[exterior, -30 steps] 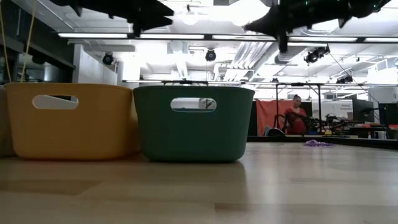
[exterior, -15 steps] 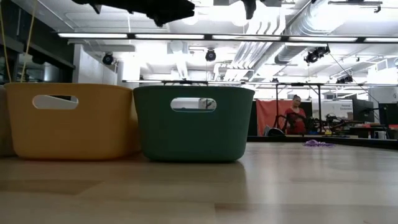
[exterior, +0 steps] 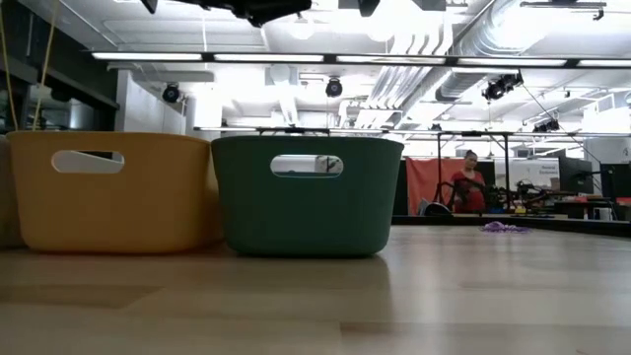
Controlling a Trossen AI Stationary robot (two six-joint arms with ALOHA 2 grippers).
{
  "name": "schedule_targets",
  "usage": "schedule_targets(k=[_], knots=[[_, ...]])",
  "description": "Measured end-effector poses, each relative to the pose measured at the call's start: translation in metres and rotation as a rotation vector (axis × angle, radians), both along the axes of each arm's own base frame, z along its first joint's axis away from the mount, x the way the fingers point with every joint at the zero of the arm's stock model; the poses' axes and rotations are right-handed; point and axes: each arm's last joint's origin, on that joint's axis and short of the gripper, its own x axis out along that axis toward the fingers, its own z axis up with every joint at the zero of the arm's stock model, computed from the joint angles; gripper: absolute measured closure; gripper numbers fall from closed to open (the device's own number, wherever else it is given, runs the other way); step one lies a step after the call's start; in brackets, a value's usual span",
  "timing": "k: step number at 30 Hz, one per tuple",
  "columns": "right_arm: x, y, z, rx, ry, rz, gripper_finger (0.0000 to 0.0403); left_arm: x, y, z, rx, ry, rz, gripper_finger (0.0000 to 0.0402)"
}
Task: Sort Halloween decoration
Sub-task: Put the purple witch hat toy into the white bin
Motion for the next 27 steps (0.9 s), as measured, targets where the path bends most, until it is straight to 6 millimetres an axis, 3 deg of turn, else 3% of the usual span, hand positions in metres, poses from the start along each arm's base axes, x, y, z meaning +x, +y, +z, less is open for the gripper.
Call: schedule_targets(k=[7,13,27], knots=[[0.000,0.000,-0.001,0.001,0.006,0.001,0.0403,0.001,-0.007,0.000,-0.051,-0.002,-0.019,0.0243],[0.001,-0.003,0.000,-0.110,-0.010,-0.235,0.0403,0.000,-0.005,0.007,-0.264,-0.077,0.043,0.0243],[0.002,0.004,0.004,-0.295,-0.048,-0.424,0.0403,-0.001,-0.002,0.016,-0.122,-0.162,0.128,0.0243]])
